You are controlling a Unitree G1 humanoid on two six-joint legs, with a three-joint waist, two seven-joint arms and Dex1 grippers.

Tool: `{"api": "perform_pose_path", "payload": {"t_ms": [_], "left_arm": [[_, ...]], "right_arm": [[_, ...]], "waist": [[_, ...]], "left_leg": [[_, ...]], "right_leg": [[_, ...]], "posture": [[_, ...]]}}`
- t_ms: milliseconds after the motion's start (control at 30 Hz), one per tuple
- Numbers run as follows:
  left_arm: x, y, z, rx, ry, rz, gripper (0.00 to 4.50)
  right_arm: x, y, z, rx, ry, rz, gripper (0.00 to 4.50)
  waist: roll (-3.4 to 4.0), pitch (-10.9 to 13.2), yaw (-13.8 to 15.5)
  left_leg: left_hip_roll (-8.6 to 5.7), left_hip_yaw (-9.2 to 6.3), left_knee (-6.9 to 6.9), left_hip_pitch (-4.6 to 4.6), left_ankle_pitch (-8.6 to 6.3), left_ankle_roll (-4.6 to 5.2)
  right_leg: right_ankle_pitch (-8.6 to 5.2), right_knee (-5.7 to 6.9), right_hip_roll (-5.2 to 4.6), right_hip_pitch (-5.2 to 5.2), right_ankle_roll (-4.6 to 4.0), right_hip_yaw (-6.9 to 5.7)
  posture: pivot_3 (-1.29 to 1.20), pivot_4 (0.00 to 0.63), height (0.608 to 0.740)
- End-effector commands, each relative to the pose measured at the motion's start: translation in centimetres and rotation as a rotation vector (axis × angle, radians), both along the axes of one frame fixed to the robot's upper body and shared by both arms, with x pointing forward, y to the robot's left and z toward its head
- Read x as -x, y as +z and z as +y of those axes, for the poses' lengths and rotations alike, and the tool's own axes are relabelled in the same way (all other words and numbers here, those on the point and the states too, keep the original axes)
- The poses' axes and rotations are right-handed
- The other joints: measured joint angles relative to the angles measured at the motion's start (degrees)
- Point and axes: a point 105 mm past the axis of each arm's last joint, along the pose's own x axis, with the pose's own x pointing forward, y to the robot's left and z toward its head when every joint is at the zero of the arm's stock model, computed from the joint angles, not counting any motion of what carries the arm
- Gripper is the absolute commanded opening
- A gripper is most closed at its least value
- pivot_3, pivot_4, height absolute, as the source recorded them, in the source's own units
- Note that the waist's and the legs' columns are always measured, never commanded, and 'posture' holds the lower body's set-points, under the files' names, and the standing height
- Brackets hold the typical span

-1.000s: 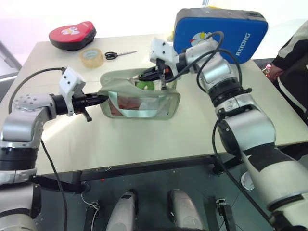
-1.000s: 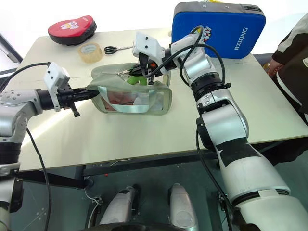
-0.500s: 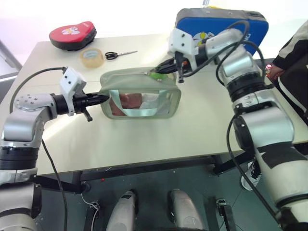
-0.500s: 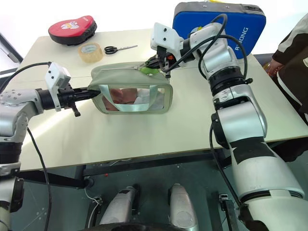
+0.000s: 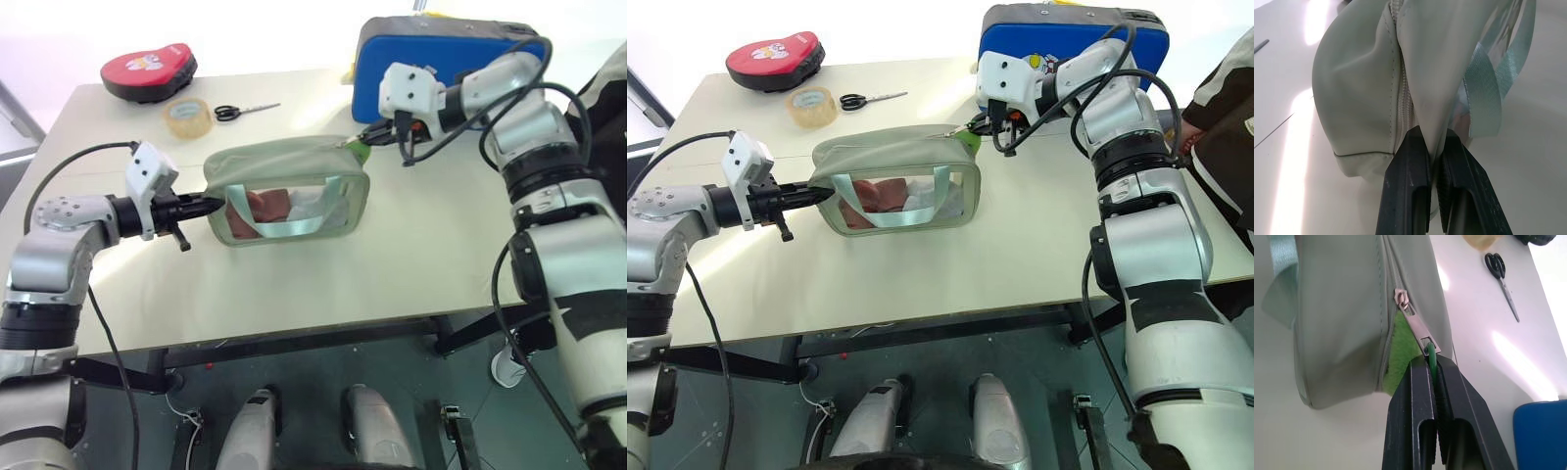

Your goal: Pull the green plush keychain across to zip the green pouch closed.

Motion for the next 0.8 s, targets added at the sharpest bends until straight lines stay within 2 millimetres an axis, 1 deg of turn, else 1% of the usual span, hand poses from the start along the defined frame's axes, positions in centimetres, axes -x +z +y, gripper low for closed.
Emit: {"api": "perform_pose_path", "payload": {"t_ms": [33, 133, 300, 467, 667, 800], "left_arm": [[0.0, 1.0, 0.6, -0.012, 0.022, -0.043, 0.00], [0.0, 1.0, 0.6, -0.012, 0.022, -0.043, 0.00], [-0.1, 0.9, 0.4, -0.015, 0.017, -0.043, 0.00], [-0.1, 0.8, 0.4, -0.017, 0.015, -0.041, 0.00], [-0.1, 0.8, 0.5, -0.019, 0.016, -0.039, 0.00], [-0.1, 0.9, 0.5, -0.019, 0.017, -0.040, 0.00]], "right_arm": [[-0.4, 2.2, -2.7, 0.106, -0.072, -0.160, 0.04], [-0.5, 2.4, -3.2, 0.190, -0.070, -0.236, 0.04], [-0.6, 1.5, -3.9, 0.386, -0.032, -0.354, 0.04], [-0.8, 1.2, -4.6, 0.533, 0.002, -0.442, 0.04], [-1.0, 1.4, -5.3, 0.689, 0.027, -0.536, 0.04], [-1.1, 1.9, -5.2, 0.776, 0.060, -0.616, 0.04]], "waist": [[0.00, 0.0, 0.0], [0.01, 0.0, 0.0], [0.01, 0.0, 0.0], [0.01, 0.0, 0.0], [0.02, 0.0, 0.0], [0.02, 0.0, 0.0]], "left_leg": [[0.00, 0.00, 0.00, 0.00, 0.00, 0.00], [0.00, 0.01, 0.00, 0.00, 0.00, 0.00], [0.00, 0.03, -0.03, -0.01, 0.00, 0.00], [0.00, 0.04, -0.03, 0.00, 0.00, 0.00], [0.00, 0.04, -0.03, -0.01, 0.00, -0.01], [0.00, 0.05, -0.03, -0.01, 0.01, -0.01]], "right_leg": [[0.00, 0.00, 0.00, 0.00, 0.00, 0.00], [0.00, 0.00, 0.00, -0.01, 0.00, 0.00], [0.00, 0.01, 0.00, -0.06, 0.00, 0.04], [0.00, 0.01, 0.00, -0.06, -0.01, 0.06], [-0.01, 0.00, 0.00, -0.06, -0.01, 0.07], [-0.01, 0.00, 0.00, -0.07, -0.01, 0.08]], "posture": [[0.00, 0.150, 0.740], [0.00, 0.150, 0.740], [0.00, 0.150, 0.740], [0.00, 0.150, 0.740], [0.00, 0.150, 0.740], [0.00, 0.150, 0.740]]}}
